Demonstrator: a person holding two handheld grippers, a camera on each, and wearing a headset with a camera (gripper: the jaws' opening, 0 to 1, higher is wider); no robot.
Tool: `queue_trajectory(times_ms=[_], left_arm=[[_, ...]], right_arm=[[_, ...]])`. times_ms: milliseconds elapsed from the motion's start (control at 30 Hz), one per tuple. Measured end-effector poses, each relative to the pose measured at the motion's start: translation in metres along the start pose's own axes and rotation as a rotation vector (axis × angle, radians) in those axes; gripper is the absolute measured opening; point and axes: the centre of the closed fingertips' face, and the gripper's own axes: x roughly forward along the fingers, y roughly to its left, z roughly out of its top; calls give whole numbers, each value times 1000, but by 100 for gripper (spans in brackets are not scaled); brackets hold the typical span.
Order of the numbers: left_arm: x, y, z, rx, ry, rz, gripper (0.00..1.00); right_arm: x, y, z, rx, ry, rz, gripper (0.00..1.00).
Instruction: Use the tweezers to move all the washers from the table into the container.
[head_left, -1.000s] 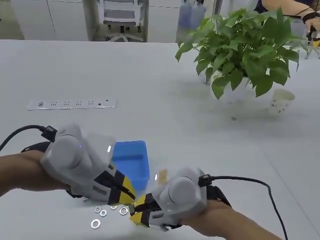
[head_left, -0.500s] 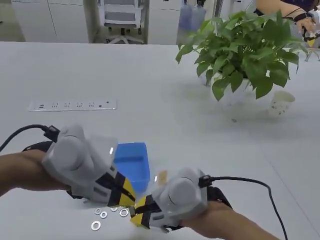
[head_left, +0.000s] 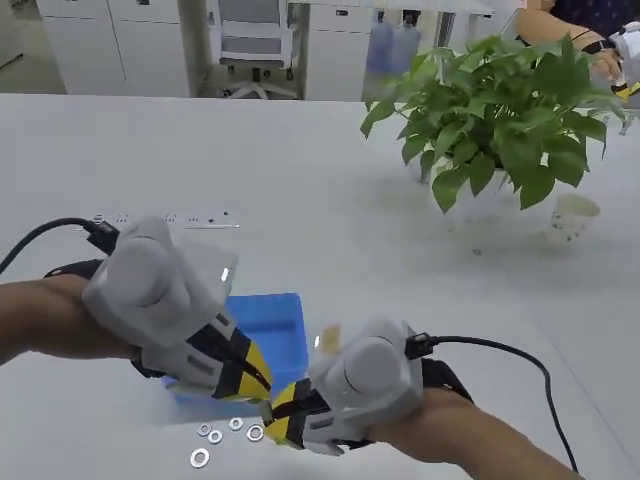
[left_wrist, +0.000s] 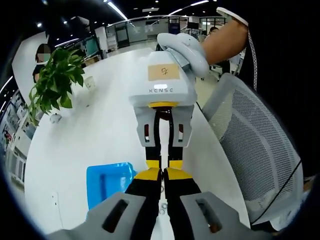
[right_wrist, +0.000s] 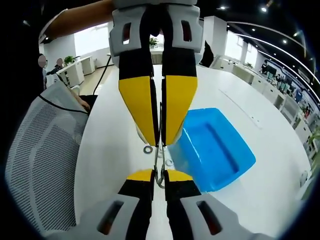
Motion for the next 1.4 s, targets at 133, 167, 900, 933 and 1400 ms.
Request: queue_trajectory(times_ms=[133,167,900,933,1400], left_arm=[[-10,2,3,-10,6,4,6],[-12,3,4,-10,6,6,6],[-44,49,0,18,45,77,6],[-45,52,0,20,46,80,6],[-37,88,-26,12,69,135,6]], right_arm=[[-3,-3,11,-4,-10,4,9],[-4,-5,14,-10,-12,2,9],[0,-54,50,-53,-44,-13,9],[1,-57,51,-55,-45,-15,9],[26,-94,45,-95,-44,-22,9]])
